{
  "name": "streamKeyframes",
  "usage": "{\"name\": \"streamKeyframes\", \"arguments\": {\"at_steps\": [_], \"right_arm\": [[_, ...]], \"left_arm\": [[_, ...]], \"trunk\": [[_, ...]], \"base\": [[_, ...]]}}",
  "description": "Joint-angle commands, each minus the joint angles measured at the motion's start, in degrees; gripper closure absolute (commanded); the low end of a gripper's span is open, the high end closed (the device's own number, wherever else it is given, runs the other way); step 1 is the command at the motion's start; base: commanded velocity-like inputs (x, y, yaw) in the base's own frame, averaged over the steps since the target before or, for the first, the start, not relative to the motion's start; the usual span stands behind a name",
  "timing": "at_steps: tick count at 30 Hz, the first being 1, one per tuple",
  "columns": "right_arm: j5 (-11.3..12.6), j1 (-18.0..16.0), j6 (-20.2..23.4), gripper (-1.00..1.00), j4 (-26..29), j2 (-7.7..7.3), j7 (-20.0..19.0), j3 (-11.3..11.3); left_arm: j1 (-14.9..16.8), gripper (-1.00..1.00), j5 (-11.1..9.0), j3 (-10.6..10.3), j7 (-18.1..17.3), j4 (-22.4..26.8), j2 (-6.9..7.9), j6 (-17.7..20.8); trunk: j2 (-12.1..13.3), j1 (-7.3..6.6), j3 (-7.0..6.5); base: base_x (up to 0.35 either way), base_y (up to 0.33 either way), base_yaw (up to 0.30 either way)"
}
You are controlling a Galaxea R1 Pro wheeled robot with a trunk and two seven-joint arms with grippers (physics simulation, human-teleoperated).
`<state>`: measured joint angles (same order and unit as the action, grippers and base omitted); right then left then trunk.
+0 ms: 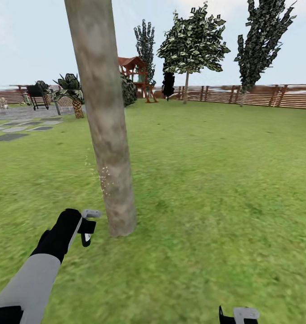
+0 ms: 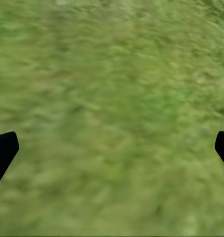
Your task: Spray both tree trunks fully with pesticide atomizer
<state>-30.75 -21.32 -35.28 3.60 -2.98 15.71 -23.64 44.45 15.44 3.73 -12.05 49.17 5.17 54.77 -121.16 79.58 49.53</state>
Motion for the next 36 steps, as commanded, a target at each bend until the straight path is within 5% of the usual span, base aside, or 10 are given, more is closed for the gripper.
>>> {"name": "streamKeyframes", "arguments": {"at_steps": [1, 12, 36], "right_arm": [[-0.61, -0.04, -0.13, -1.0, -0.08, -0.01, 0.36, -0.26], [-0.54, -0.04, -0.14, -1.0, -0.08, -0.08, 0.42, -0.26], [-0.46, -0.04, -0.14, -1.0, -0.01, -0.28, 0.63, -0.26]], "left_arm": [[-0.14, 1.0, 0.75, 0.04, -0.12, -0.4, -0.08, 0.12], [-3.94, 1.0, 0.67, 0.75, 0.0, -0.72, 0.46, 0.07], [-4.02, 1.0, 0.25, 1.86, 4.22, 0.14, 0.04, -2.74]], "trunk": [[-0.02, 0.01, 0.05], [-0.02, 0.01, 0.05], [-0.02, 0.01, 0.05]], "base": [[0.222, -0.208, 0.264], [0.042, -0.103, 0.119], [0.113, -0.197, 0.085]]}}
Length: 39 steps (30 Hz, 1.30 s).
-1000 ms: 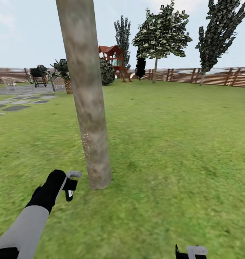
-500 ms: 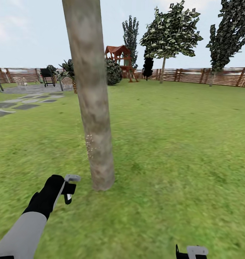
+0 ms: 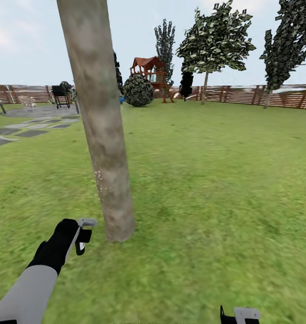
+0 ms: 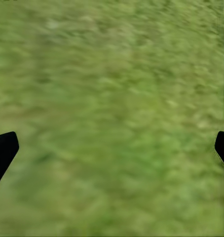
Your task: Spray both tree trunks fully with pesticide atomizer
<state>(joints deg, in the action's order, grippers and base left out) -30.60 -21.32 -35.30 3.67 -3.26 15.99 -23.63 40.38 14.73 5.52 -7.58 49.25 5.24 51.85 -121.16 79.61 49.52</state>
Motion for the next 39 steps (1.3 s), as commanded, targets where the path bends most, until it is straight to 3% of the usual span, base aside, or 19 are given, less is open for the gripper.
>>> {"name": "streamKeyframes", "arguments": {"at_steps": [1, 10, 15, 18, 23, 39], "right_arm": [[-0.6, -0.04, -0.12, -1.0, -0.08, 0.0, 0.35, -0.27], [-0.6, -0.04, -0.12, -1.0, -0.09, -0.01, 0.35, -0.27], [-0.6, -0.04, -0.12, -1.0, -0.13, 0.0, 0.35, -0.27], [-0.6, -0.04, -0.12, -1.0, -0.14, 0.01, 0.35, -0.28], [-0.6, -0.04, -0.12, -1.0, -0.12, 0.01, 0.31, -0.27], [-0.6, -0.04, -0.12, -1.0, -0.12, 0.01, 0.27, -0.27]], "left_arm": [[0.05, 1.0, 0.91, 0.14, -0.24, 0.1, -0.11, 0.19], [0.05, 1.0, 0.9, 0.14, -0.24, -0.32, -0.24, 0.18], [-0.14, 1.0, 1.1, 0.1, -0.32, -1.0, -0.05, 0.18], [-2.02, 1.0, 1.25, -0.02, -0.33, -2.07, 0.13, 0.11], [-2.23, 1.0, 0.99, -0.15, -0.33, -2.12, -0.13, 0.1], [-2.24, 1.0, 0.91, -0.24, -0.33, -2.05, -0.23, 0.1]], "trunk": [[-0.03, -0.01, 0.05], [-0.03, -0.01, 0.05], [-0.03, -0.01, 0.05], [-0.03, -0.01, 0.05], [-0.03, -0.01, 0.05], [-0.03, -0.01, 0.05]], "base": [[-0.014, -0.28, 0.263], [0.139, -0.237, 0.139], [0.022, -0.021, 0.006], [0.001, -0.001, 0.214], [0.0, -0.042, 0.264], [0.0, -0.262, 0.017]]}}
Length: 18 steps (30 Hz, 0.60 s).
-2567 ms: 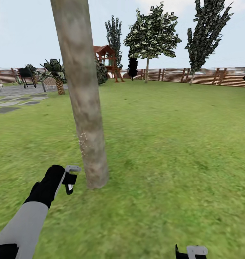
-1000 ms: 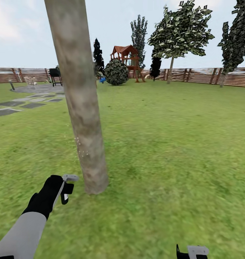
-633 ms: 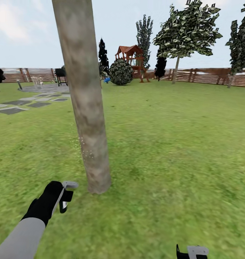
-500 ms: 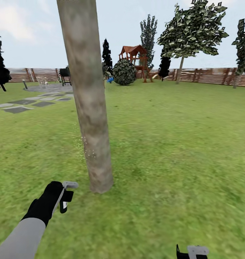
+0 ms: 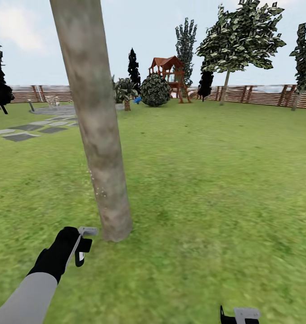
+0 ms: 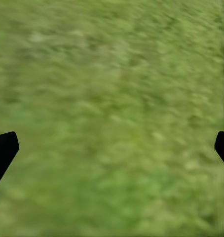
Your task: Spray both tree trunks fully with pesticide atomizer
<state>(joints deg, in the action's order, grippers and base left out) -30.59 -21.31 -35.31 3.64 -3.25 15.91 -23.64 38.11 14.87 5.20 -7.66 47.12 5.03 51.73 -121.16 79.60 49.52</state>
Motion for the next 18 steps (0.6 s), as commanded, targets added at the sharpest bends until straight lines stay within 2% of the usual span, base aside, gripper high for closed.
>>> {"name": "streamKeyframes", "arguments": {"at_steps": [1, 4, 9, 14, 18], "right_arm": [[-0.61, -0.05, -0.11, -1.0, -0.08, 0.0, 0.35, -0.26], [-0.61, -0.05, -0.11, -1.0, -0.09, 0.0, 0.35, -0.26], [-0.61, -0.05, -0.11, -1.0, -0.05, 0.0, 0.35, -0.26], [-0.69, -0.05, -0.11, -1.0, -0.07, -0.41, 0.35, -0.26], [-0.7, -0.05, -0.11, -1.0, -0.04, -0.75, 0.35, -0.27]], "left_arm": [[0.03, 1.0, 0.77, 0.07, -0.25, 0.16, -0.02, 0.22], [0.03, 1.0, 0.77, 0.07, -0.25, 0.28, -0.01, 0.22], [0.03, 1.0, 0.69, 0.05, -0.25, 0.79, -0.02, 0.22], [0.03, 1.0, 0.68, 0.07, -0.25, 0.93, -0.02, 0.22], [0.31, 1.0, 0.61, 0.0, -0.25, 1.92, -0.09, 0.22]], "trunk": [[-0.03, -0.01, 0.05], [-0.03, -0.01, 0.05], [-0.03, -0.01, 0.05], [-0.03, -0.01, 0.05], [-0.03, -0.01, 0.05]], "base": [[0.005, -0.273, 0.0], [0.072, -0.274, 0.119], [0.143, -0.262, 0.25], [0.116, -0.251, 0.032], [-0.157, -0.211, 0.001]]}}
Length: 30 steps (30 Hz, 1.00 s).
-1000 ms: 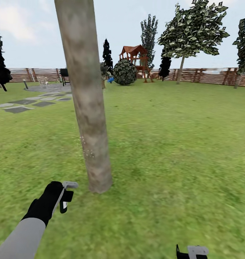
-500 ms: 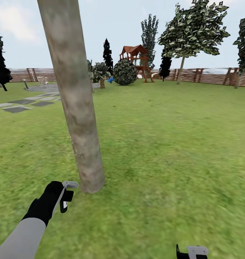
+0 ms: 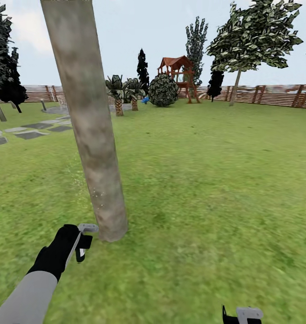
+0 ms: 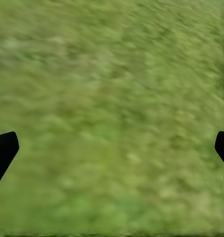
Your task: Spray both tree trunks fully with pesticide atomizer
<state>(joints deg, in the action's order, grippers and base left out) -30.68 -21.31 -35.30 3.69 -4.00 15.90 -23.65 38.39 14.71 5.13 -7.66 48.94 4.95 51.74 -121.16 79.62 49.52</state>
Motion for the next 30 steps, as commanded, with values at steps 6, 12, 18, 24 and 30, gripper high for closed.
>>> {"name": "streamKeyframes", "arguments": {"at_steps": [6, 12, 18, 24, 30], "right_arm": [[-0.53, -0.05, -0.12, -1.0, -0.06, 0.04, 0.4, -0.31], [-0.53, -0.05, -0.12, -1.0, -0.01, 0.05, 0.45, -0.33], [-0.53, -0.05, -0.12, -1.0, -0.06, 0.05, 0.45, -0.3], [-0.53, -0.05, -0.12, -1.0, -0.09, 0.05, 0.45, -0.27], [-0.53, -0.05, -0.12, -1.0, -0.09, 0.05, 0.45, -0.27]], "left_arm": [[1.24, 1.0, 0.42, 0.24, -1.16, 8.66, 0.5, 1.26], [9.25, 1.0, -0.72, 0.32, -1.24, 9.2, 0.74, 2.69], [11.37, 1.0, -0.57, -0.28, -1.38, 9.26, 0.57, 6.26], [11.36, 1.0, -0.59, -0.25, -3.3, 10.05, 0.25, 6.38], [11.61, 1.0, -0.48, -0.27, -4.11, 11.87, 0.29, 6.35]], "trunk": [[-0.03, -0.03, 0.06], [-0.03, -0.03, 0.06], [-0.03, -0.03, 0.06], [-0.03, -0.03, 0.06], [-0.03, -0.03, 0.06]], "base": [[-0.031, -0.026, 0.0], [0.0, 0.0, 0.143], [0.0, 0.0, 0.221], [-0.001, -0.144, 0.012], [-0.158, -0.244, 0.001]]}}
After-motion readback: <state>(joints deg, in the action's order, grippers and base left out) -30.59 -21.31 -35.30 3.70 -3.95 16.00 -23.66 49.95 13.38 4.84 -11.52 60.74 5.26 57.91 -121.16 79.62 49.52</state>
